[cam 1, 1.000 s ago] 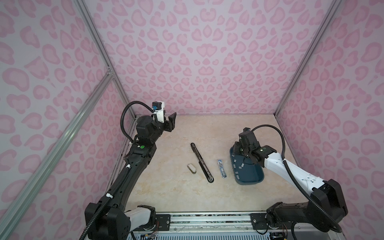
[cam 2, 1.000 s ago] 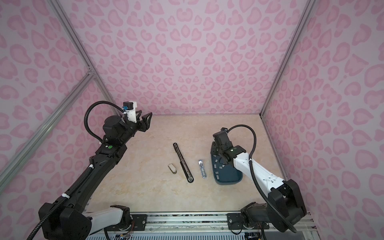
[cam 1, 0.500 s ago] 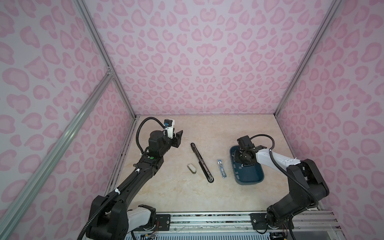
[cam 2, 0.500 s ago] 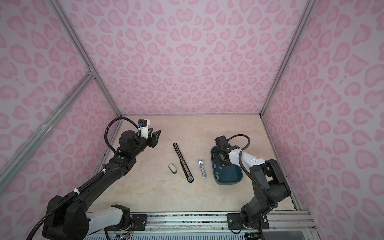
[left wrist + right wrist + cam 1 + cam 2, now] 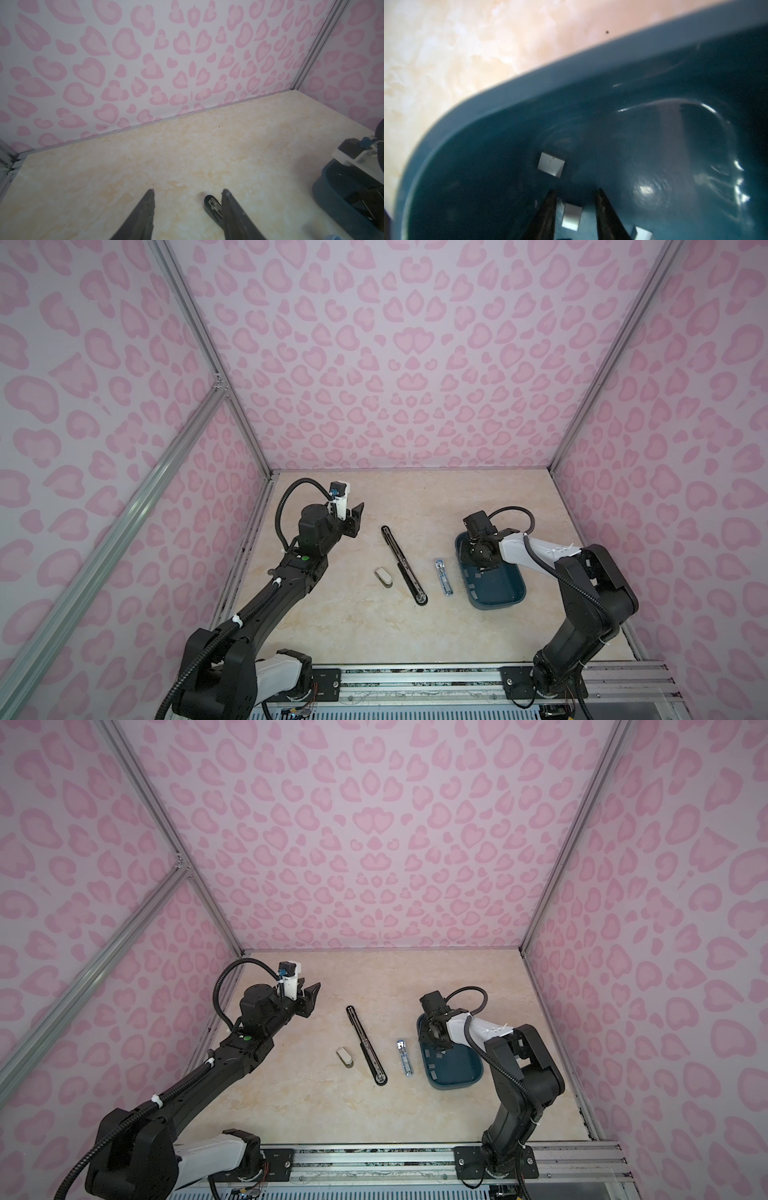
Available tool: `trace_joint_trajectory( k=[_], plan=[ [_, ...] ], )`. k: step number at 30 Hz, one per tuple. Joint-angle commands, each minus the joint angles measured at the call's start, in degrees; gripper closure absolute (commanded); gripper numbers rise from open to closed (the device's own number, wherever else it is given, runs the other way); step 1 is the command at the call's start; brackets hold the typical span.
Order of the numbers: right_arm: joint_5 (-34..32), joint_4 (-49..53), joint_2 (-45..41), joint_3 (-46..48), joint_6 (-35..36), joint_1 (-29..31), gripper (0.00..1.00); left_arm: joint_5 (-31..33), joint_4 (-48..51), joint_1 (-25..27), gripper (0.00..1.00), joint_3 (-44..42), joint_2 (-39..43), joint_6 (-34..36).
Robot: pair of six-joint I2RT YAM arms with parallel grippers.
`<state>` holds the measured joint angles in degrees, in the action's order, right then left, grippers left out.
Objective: Load the staples into the stapler
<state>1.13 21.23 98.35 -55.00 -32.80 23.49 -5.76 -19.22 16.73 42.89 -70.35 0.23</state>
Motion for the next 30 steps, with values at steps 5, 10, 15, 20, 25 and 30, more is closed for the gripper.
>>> trace_joint_trajectory(
  k=[5, 10, 15, 20, 25, 30],
  plan=[
    [-4.9, 4.8, -0.4, 0.9, -0.8, 1.8, 0.72, 0.0, -2.2, 0.0, 0.48, -0.3, 0.8, 1.6],
    [-5.6, 5.5, -0.6, 0.7, -1.0, 2.5, 0.78, 0.3, -2.3, 0.0, 0.48, -0.9, 0.9, 2.0],
    [-6.0, 5.5, -0.3, 0.6, -1.1, 3.1, 0.81, 0.3, -2.3, 0.0, 0.49, -1.2, 1.2, 2.1],
    [-5.8, 5.6, 0.5, 0.5, -1.1, 3.5, 0.82, 0.3, -2.1, 0.0, 0.49, -1.9, 2.2, 2.1],
    [-6.0, 5.4, 0.1, 0.9, -1.0, 3.5, 0.84, 0.4, -2.1, 0.0, 0.5, -2.5, 3.2, 2.2],
    [-5.8, 4.7, -1.4, 1.2, -0.8, 3.3, 0.87, 0.2, -1.6, 0.1, 0.5, -2.4, 3.9, 2.0]
  ],
)
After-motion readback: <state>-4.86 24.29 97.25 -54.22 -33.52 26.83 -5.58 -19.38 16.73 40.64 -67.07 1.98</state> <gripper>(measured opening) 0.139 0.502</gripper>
